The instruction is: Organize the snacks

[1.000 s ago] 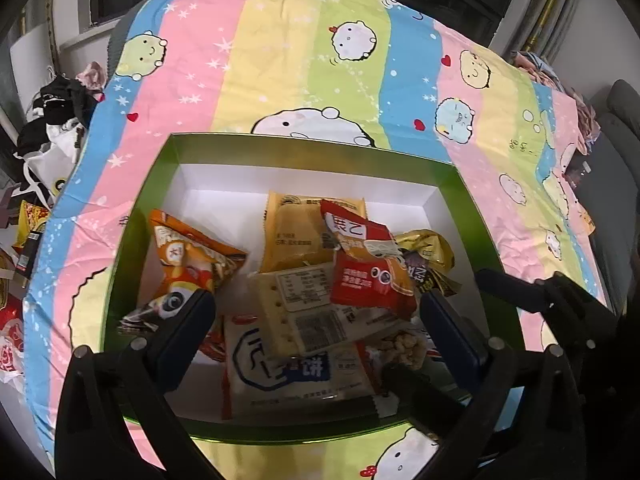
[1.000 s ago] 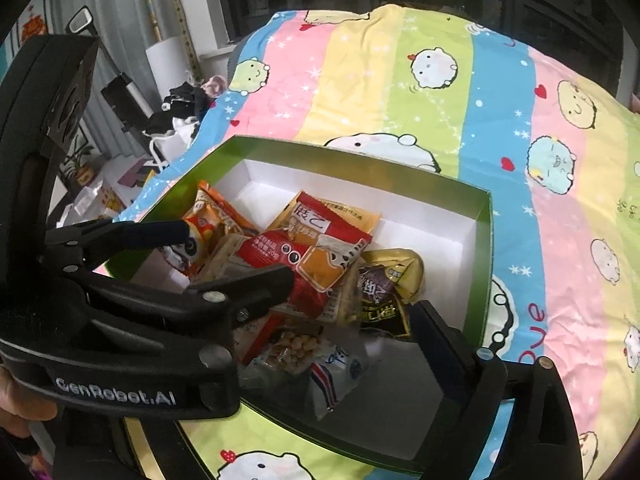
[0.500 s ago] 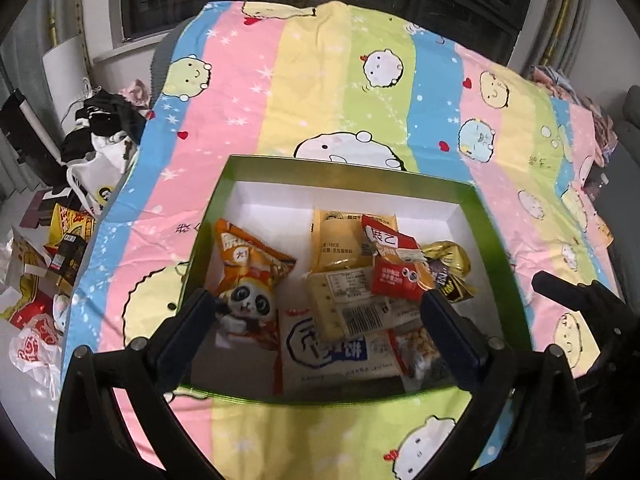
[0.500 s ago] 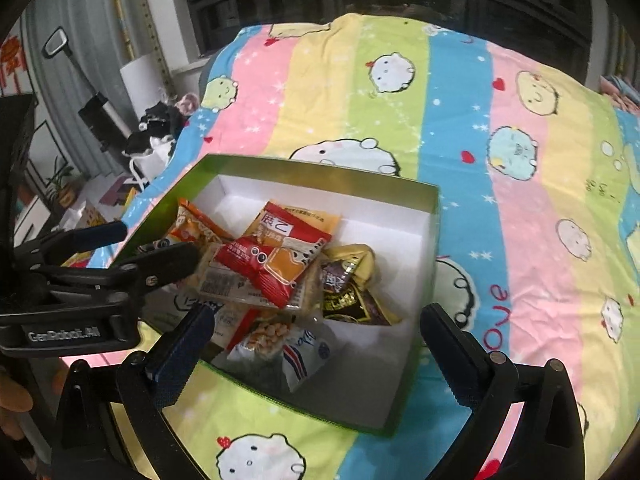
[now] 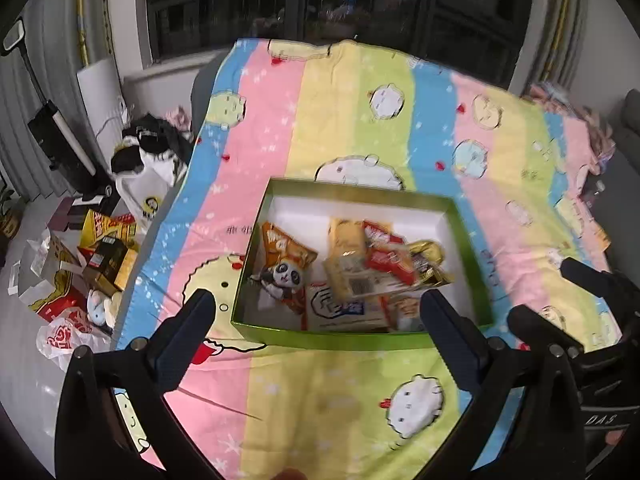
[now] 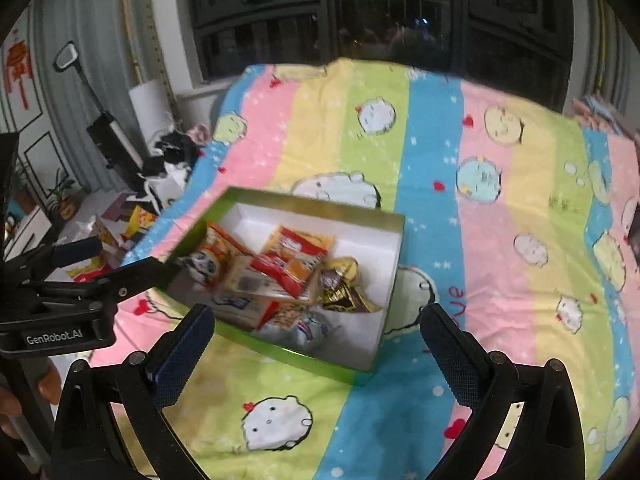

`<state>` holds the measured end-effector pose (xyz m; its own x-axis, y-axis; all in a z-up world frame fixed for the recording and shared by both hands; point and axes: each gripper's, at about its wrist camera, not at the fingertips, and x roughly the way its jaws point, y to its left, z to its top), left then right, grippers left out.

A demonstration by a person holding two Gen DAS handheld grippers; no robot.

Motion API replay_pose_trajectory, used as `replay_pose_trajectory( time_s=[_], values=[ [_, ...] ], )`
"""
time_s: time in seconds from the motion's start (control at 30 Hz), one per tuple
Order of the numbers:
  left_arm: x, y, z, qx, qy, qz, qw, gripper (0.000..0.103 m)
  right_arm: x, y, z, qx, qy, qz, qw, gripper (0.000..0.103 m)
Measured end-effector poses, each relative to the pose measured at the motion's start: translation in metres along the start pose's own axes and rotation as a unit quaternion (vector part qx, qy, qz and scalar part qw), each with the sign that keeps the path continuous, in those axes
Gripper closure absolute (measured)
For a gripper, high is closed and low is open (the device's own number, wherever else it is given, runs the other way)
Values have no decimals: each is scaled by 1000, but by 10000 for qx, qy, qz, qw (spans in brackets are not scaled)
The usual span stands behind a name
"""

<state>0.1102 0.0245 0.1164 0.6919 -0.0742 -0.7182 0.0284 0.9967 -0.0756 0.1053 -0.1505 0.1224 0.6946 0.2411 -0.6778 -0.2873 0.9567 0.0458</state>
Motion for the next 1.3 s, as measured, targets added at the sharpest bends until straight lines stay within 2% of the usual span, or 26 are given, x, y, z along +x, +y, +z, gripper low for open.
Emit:
replay_pose_trajectory(
  time_s=[0.2,0.37,1.3],
  values=[
    [-29,-4,6,29,-214,181,9996,1,-38,15,10,-163,-361,64,9992,1],
    [-42,-5,7,11,-329,297,9990,1,-53,21,14,-261,-527,46,9983,1],
    [-44,-9,22,33,-506,393,9979,1,-49,15,22,-201,-555,43,9982,1]
  ],
)
